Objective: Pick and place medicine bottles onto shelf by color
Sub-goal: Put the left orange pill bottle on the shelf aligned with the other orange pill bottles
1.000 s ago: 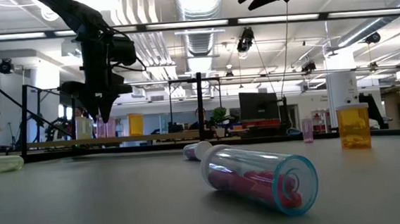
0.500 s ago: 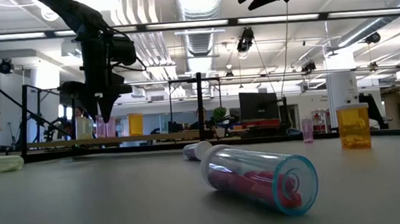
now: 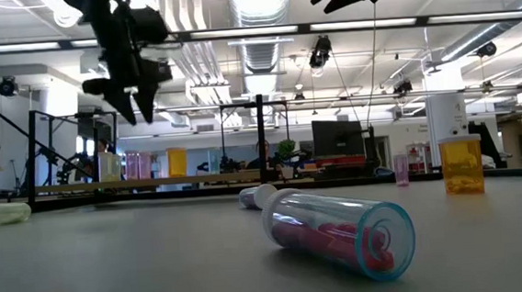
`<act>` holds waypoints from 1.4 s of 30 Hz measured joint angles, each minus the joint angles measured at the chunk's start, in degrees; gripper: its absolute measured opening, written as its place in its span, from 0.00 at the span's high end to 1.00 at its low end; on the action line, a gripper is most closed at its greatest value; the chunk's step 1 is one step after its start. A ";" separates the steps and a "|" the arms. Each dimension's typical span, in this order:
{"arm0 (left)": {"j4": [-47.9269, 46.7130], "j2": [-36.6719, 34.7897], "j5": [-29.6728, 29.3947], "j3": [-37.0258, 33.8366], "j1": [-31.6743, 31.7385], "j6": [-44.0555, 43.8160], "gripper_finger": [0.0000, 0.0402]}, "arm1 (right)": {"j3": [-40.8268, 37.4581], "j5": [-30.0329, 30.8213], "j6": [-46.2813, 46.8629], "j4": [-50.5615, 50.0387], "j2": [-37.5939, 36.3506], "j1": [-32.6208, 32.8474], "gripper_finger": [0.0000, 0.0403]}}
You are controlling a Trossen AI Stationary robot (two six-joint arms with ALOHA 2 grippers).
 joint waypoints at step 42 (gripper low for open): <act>7.48 17.85 4.14 11.08 -65.91 -64.31 0.32 | -0.01 0.01 0.00 0.00 0.00 0.00 0.42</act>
